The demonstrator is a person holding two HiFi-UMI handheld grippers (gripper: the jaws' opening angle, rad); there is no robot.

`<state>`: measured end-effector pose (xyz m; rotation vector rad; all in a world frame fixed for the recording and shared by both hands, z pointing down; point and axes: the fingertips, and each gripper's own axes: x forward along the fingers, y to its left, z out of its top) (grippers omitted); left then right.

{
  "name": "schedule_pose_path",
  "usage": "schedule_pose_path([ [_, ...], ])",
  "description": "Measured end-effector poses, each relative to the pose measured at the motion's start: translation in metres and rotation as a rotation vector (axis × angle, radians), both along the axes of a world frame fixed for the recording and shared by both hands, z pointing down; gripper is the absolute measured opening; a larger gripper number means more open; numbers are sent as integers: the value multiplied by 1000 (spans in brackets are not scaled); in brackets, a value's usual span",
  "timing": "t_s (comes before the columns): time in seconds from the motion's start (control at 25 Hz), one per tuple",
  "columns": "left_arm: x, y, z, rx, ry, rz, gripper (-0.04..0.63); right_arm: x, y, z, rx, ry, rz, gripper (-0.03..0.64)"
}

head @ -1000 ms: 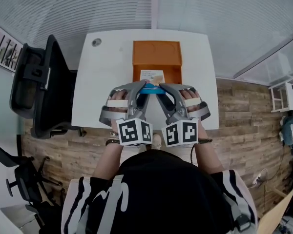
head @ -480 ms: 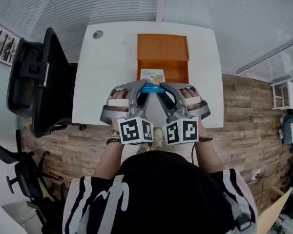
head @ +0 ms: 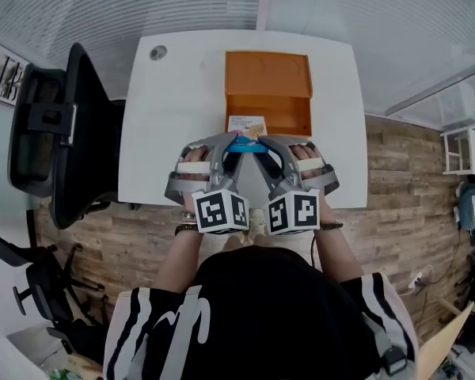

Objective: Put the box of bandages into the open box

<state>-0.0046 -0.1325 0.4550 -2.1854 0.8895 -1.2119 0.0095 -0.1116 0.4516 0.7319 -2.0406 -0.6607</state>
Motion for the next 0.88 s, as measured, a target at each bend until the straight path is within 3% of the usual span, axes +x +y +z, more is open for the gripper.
schedule_pose_path([
  [0.88, -8, -11, 36, -98, 5, 5, 137, -9, -11, 35, -75, 10, 6, 112],
])
